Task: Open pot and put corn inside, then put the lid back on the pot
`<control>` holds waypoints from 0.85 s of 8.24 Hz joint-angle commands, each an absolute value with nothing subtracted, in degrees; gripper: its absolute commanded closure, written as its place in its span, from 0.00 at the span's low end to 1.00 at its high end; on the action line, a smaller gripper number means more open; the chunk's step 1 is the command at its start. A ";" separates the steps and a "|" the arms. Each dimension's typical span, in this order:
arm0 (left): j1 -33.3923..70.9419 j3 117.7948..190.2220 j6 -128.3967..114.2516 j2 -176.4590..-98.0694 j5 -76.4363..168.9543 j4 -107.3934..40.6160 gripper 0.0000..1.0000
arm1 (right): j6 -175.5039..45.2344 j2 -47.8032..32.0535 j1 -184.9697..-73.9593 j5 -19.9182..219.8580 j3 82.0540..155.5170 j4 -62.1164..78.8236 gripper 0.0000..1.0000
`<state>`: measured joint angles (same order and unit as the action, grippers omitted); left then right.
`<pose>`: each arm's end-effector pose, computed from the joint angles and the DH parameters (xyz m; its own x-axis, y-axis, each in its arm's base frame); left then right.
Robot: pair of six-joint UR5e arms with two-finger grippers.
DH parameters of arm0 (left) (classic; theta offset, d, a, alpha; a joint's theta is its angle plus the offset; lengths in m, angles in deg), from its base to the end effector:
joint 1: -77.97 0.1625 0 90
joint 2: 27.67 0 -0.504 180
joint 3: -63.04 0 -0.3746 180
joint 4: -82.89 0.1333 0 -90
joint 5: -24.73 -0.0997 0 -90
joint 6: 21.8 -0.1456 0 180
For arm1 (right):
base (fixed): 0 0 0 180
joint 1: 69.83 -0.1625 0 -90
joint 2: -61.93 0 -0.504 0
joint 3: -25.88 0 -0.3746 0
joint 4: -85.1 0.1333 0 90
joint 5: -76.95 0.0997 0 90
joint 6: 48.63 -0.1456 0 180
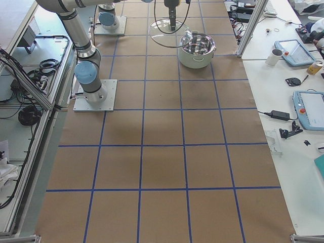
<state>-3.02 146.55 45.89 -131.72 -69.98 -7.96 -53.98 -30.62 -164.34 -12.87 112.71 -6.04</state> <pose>-0.0304 -0.5831 0.4440 -0.2311 -0.9586 -0.1661 -0.9712 0.2375 -0.0196 0.1700 -0.4547 0.5707 -0.9998 0.0136 -0.0142 0.0152 0.9928 -0.1186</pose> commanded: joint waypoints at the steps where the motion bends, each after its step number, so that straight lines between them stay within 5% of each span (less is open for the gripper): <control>1: -9.63 137.44 55.04 -133.56 -64.78 -9.13 1.00 | -53.91 -30.62 -164.32 -12.88 112.71 -6.13 0.85; 4: -17.98 125.82 65.99 -143.48 -62.20 -8.43 1.00 | -53.82 -30.62 -164.32 -12.88 112.71 -6.30 0.85; 7: -23.70 123.60 72.65 -150.16 -62.02 2.00 1.00 | -53.82 -30.62 -164.32 -12.88 112.71 -6.39 0.85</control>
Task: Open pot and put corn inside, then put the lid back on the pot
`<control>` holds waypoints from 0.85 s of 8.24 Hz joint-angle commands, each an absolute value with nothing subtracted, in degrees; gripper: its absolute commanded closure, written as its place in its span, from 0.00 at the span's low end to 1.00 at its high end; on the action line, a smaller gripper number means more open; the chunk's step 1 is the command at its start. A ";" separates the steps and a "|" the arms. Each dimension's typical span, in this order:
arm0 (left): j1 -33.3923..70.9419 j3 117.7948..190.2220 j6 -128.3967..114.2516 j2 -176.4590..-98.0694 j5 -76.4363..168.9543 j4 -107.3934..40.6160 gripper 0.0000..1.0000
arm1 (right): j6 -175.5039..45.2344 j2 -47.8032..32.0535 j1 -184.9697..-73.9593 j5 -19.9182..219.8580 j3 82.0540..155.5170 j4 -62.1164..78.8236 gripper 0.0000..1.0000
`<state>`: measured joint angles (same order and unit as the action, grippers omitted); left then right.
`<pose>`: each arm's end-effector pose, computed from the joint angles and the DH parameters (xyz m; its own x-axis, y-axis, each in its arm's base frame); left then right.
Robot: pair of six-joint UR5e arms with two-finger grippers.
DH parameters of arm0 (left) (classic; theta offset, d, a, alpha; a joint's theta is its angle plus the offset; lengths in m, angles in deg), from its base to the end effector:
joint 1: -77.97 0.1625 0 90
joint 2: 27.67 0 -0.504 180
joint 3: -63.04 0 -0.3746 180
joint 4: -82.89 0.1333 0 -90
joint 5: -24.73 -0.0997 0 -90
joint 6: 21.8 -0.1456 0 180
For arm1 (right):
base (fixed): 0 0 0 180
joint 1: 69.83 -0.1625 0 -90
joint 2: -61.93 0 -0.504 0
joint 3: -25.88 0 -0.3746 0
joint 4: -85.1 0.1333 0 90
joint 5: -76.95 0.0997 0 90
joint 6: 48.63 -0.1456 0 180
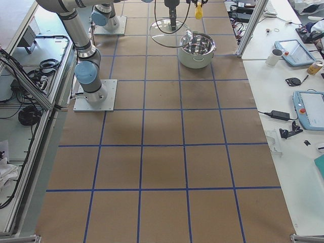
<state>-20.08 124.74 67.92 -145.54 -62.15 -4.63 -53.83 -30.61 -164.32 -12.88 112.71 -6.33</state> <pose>-0.2403 -0.6903 0.4707 -0.1447 -0.9882 0.0510 -0.9876 0.1474 0.0541 0.1699 -0.4555 0.5712 -0.9998 0.0113 -0.0142 0.0130 0.9923 -0.1235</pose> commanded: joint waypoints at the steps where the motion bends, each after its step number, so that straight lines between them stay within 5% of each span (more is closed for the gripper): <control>1: -25.72 123.42 73.98 -152.02 -62.20 2.81 1.00 | -53.82 -30.62 -164.32 -12.88 112.71 -6.39 0.85; 7: -31.01 123.60 80.84 -155.55 -62.11 8.01 1.00 | -53.47 -30.62 -164.32 -12.96 112.71 -6.39 0.86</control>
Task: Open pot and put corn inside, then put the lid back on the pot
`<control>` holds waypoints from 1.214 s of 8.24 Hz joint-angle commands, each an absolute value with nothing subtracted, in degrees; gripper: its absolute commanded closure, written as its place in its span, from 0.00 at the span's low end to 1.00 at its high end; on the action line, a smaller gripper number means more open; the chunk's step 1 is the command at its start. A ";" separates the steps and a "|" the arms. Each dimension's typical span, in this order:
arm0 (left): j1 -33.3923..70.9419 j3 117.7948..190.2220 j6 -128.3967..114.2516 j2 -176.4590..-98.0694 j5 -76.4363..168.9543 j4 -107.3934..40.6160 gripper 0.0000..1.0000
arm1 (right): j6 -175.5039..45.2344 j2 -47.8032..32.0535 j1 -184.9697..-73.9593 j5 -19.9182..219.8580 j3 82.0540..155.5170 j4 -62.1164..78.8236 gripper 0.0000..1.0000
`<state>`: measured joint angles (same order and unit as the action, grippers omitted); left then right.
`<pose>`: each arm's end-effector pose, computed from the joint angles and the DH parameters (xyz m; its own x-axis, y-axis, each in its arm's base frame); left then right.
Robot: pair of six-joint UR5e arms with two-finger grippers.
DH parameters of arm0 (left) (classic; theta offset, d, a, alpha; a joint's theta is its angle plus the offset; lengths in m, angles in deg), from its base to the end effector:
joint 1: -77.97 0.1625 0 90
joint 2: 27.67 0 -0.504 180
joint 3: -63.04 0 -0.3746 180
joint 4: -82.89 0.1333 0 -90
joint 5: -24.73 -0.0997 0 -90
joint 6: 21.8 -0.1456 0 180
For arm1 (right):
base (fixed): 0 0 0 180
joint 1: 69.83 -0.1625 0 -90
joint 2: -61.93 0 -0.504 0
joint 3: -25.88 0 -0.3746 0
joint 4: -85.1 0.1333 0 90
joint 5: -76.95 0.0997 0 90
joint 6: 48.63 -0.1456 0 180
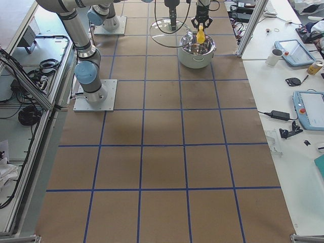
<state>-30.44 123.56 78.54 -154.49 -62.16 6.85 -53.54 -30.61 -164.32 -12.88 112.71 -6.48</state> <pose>-0.3833 -0.7044 0.3852 -0.1389 -0.9849 0.1037 -0.9864 0.1469 0.0737 0.1699 -0.4559 0.5715 -0.9999 0.0063 -0.0138 0.0080 0.9920 -0.1262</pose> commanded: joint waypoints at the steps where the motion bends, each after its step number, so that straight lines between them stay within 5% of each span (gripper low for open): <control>1: -31.01 123.60 81.29 -155.46 -62.11 8.01 1.00 | -53.47 -30.62 -164.32 -12.96 112.71 -6.39 0.86; 4: -31.01 123.95 84.27 -155.90 -62.46 8.09 0.96 | -53.55 -30.62 -164.23 -12.96 112.71 -6.39 0.87; 6: -31.01 124.21 85.07 -156.16 -62.20 8.01 0.79 | -53.56 -30.62 -164.23 -12.96 112.71 -6.39 0.87; 8: -31.01 126.22 87.00 -156.87 -62.20 8.36 0.74 | -53.56 -30.62 -164.23 -12.96 112.71 -6.39 0.87; 10: -31.54 127.02 87.44 -156.87 -62.20 9.32 0.55 | -53.56 -30.62 -164.23 -12.96 112.71 -6.31 0.87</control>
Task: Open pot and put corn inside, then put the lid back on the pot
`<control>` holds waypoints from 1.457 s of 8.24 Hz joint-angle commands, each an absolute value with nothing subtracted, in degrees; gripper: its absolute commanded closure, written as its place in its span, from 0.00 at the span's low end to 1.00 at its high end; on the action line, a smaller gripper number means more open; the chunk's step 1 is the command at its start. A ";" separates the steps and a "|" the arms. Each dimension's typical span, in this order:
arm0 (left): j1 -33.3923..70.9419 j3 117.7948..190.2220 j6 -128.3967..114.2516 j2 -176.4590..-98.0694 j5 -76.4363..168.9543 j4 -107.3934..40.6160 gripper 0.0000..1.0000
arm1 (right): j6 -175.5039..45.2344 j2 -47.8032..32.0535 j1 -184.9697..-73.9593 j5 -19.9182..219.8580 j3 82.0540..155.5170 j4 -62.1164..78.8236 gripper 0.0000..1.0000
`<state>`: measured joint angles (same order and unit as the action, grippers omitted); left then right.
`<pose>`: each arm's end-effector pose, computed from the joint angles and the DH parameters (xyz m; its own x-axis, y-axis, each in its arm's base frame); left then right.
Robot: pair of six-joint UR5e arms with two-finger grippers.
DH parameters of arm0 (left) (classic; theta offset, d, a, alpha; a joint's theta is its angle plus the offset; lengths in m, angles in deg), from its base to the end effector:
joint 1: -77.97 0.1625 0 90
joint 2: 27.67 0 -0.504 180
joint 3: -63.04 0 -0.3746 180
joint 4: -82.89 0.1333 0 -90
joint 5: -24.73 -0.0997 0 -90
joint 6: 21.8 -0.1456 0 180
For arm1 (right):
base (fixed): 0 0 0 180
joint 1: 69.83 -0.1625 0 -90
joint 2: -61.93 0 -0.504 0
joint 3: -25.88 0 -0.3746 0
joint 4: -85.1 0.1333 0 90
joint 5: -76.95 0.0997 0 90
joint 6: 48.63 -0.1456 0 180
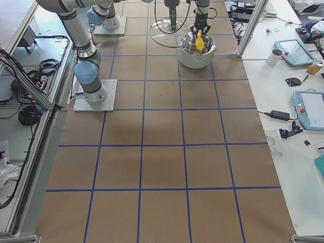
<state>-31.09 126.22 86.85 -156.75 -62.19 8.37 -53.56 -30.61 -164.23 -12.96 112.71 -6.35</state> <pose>-0.3919 -0.7020 0.3346 -0.0074 -0.9993 0.0361 -0.9976 0.0099 0.0688 0.1690 -0.4559 0.5712 -0.9999 0.0084 -0.0123 0.0098 0.9922 -0.1240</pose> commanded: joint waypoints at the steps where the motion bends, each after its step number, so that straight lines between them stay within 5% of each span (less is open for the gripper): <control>1: -31.89 127.02 87.27 -156.96 -62.11 9.67 0.37 | -53.64 -30.62 -164.23 -12.96 112.71 -6.31 0.87; 2: -31.98 127.02 87.18 -156.96 -62.20 9.76 0.13 | -53.56 -30.62 -164.23 -12.96 112.71 -6.31 0.87; 3: -31.98 127.02 86.92 -156.78 -62.20 9.68 0.00 | -53.56 -30.62 -164.23 -12.96 112.71 -6.31 0.87; 12: -24.71 127.55 58.94 -143.79 -63.52 5.30 0.00 | -51.80 -26.25 -163.35 -13.14 110.18 -11.73 0.87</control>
<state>-28.55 127.22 67.99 -147.13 -63.39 7.07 -52.77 -29.52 -163.36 -12.86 112.16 -7.77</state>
